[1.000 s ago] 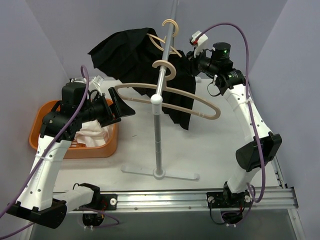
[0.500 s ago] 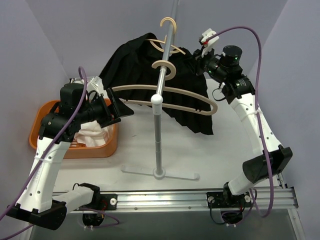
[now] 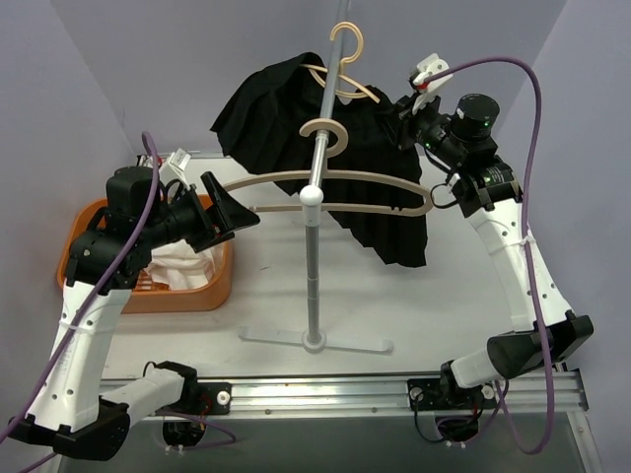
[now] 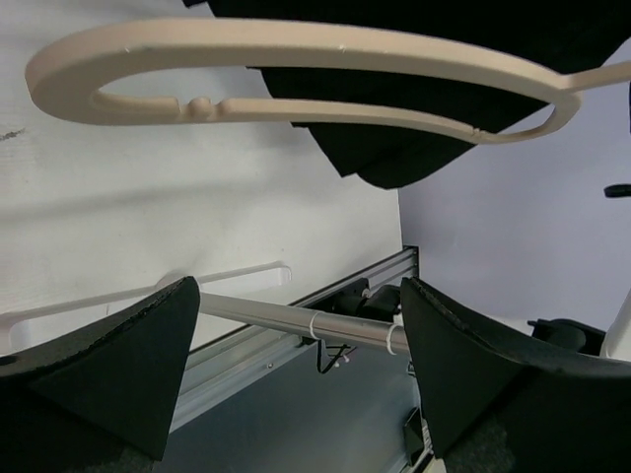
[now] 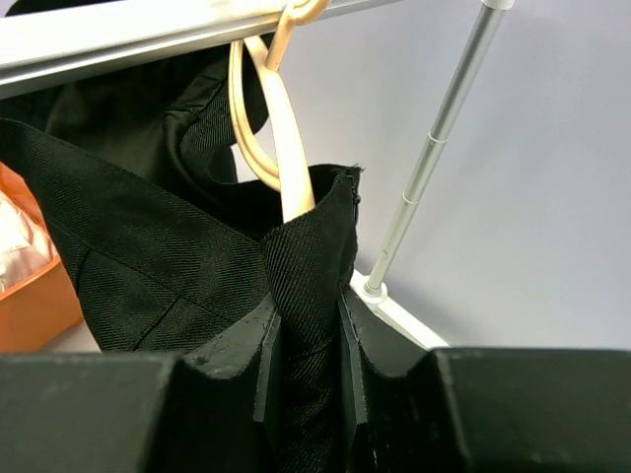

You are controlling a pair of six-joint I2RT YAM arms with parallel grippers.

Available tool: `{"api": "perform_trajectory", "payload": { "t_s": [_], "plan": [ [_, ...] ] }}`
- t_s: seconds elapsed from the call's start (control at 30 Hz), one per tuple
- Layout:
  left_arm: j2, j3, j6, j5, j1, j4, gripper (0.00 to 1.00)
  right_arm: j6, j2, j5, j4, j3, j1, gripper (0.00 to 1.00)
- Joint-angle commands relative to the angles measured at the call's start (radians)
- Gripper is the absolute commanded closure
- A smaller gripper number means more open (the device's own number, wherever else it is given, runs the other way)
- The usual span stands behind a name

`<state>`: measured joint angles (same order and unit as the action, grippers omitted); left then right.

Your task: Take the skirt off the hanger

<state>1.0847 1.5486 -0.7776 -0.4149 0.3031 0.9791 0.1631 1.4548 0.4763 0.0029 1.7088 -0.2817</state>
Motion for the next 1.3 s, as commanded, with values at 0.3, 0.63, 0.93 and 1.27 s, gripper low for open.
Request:
{"api": "perform_trajectory", "payload": {
  "t_s": [0.3,0.63,0.93,1.27],
  "plan": [
    [0.199,0.382,0.047,0.153,-0.009,0.125,0.09,0.052,-0.096,-0.067,0.002,-0.001,0.015,1.0],
    [0.277,0.475,0.008,0.163,-0.018,0.084,0.09,0.085,-0.119,-0.088,-0.061,-0.024,0.022,1.0],
    [0.382,0.617,0.02,0.275,-0.067,0.112,0.09,0.042,-0.198,-0.174,-0.037,-0.164,0.024,1.0],
    [0.451,0.515,-0.08,0.205,-0.073,-0.062,0.1,-0.023,-0.244,-0.306,-0.168,-0.265,0.024,1.0]
  ]
}}
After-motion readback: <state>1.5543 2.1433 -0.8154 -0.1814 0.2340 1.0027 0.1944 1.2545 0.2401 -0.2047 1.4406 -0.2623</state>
